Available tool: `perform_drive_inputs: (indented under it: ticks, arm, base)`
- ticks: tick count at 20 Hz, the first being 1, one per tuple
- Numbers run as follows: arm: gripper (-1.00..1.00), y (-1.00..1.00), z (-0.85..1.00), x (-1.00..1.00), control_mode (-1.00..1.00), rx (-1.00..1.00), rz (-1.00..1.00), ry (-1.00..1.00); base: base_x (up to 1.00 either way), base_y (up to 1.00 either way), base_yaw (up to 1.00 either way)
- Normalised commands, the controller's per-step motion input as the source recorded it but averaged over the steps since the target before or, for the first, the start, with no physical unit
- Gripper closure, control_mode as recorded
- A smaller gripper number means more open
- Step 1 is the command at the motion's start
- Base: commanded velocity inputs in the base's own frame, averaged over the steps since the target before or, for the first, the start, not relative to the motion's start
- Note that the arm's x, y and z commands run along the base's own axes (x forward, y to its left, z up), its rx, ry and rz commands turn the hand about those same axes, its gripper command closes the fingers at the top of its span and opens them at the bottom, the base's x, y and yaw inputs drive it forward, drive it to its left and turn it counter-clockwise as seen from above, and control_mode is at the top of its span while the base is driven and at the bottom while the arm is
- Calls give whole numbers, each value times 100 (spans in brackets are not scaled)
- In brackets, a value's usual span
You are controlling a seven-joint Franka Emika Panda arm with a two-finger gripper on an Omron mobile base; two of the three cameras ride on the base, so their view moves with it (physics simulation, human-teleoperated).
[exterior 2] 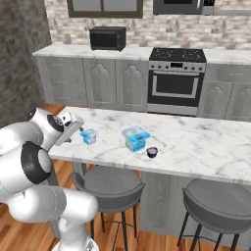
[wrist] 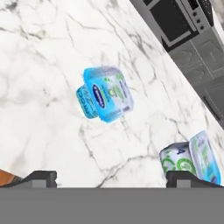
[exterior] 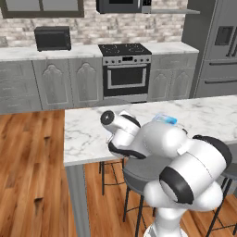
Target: Stack the yogurt containers by placing the smaller containers on top of the larger containers.
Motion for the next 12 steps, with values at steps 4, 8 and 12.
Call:
perform_drive_inputs:
  ticks: [4, 8, 12]
  arm:
    - [-100, 0, -5, 16, -100, 0, 0, 0]
    - [-100, 0, -9, 15, -100, 0, 0, 0]
    - [-100, 0, -7, 10, -100, 0, 0, 0]
  base:
    - [0, 0, 0]
    - [0, 0, 0]
    - [0, 0, 0]
